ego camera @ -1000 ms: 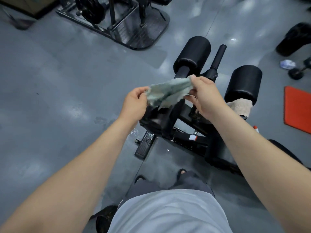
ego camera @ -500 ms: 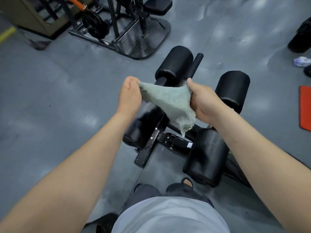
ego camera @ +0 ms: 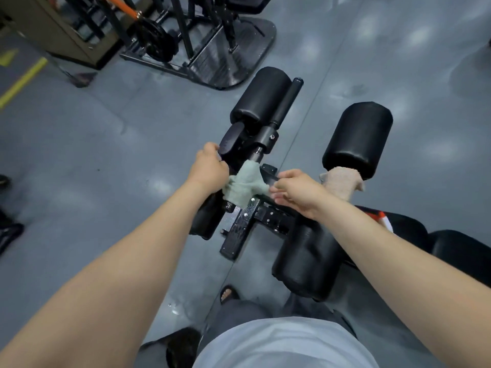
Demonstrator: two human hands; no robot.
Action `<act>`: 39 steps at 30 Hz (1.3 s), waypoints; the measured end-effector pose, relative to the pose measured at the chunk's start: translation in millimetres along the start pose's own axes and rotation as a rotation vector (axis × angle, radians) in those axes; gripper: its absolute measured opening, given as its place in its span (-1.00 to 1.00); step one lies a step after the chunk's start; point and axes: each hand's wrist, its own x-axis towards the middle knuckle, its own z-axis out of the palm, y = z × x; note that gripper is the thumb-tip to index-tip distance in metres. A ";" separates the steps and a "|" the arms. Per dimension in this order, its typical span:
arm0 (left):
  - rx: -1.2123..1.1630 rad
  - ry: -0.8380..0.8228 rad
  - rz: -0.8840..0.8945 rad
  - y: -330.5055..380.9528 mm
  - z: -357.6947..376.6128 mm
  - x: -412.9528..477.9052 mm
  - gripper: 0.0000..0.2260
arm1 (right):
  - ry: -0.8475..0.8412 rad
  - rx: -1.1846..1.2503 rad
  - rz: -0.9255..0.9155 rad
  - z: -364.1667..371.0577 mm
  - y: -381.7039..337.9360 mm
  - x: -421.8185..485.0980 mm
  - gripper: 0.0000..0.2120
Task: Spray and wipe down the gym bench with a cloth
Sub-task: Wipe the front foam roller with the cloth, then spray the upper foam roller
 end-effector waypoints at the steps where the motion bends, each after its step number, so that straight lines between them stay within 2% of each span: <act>1: 0.024 -0.002 0.012 2.2 3.4 -3.0 -0.63 | 0.000 -0.015 -0.008 -2.0 1.8 1.9 -0.62; 5: 0.014 0.107 0.136 30.0 14.7 -18.0 -0.72 | 0.071 -0.063 -0.082 -16.8 3.9 3.0 -0.83; 9: -0.060 0.148 0.294 80.5 35.9 -35.4 -0.80 | 0.270 -0.086 -0.199 -49.7 8.9 -3.3 -0.88; 13: -0.069 -0.007 0.404 124.6 79.7 -47.1 -0.80 | 0.527 -0.095 -0.222 -109.9 32.2 -12.0 -0.84; 18: 0.067 -0.253 0.447 144.5 142.9 -47.8 -0.81 | 0.667 -0.187 -0.030 -190.1 90.2 -22.7 -0.79; 21: 0.159 -0.306 0.453 146.1 168.6 -46.2 -0.78 | 0.697 -0.338 0.090 -228.2 132.9 -21.2 -0.80; 24: 0.232 -0.352 0.447 146.1 179.8 -49.0 -0.71 | 0.686 -0.476 0.227 -249.8 166.0 -17.4 -0.51; 26: 0.244 -0.365 0.460 145.6 180.6 -50.2 -0.68 | 0.625 -0.527 0.255 -254.1 178.7 -12.8 -0.44; 29: 0.251 -0.377 0.447 146.7 179.5 -47.6 -0.68 | 0.537 -0.532 0.203 -254.4 188.2 -1.0 -0.68; 31: 0.240 -0.385 0.434 147.3 178.6 -47.8 -0.68 | 0.569 -0.506 0.168 -252.4 192.8 4.9 -0.79; 39: 0.208 -0.397 0.416 147.9 174.4 -46.2 -0.70 | 0.675 -0.522 -0.084 -266.7 171.5 -13.9 -0.84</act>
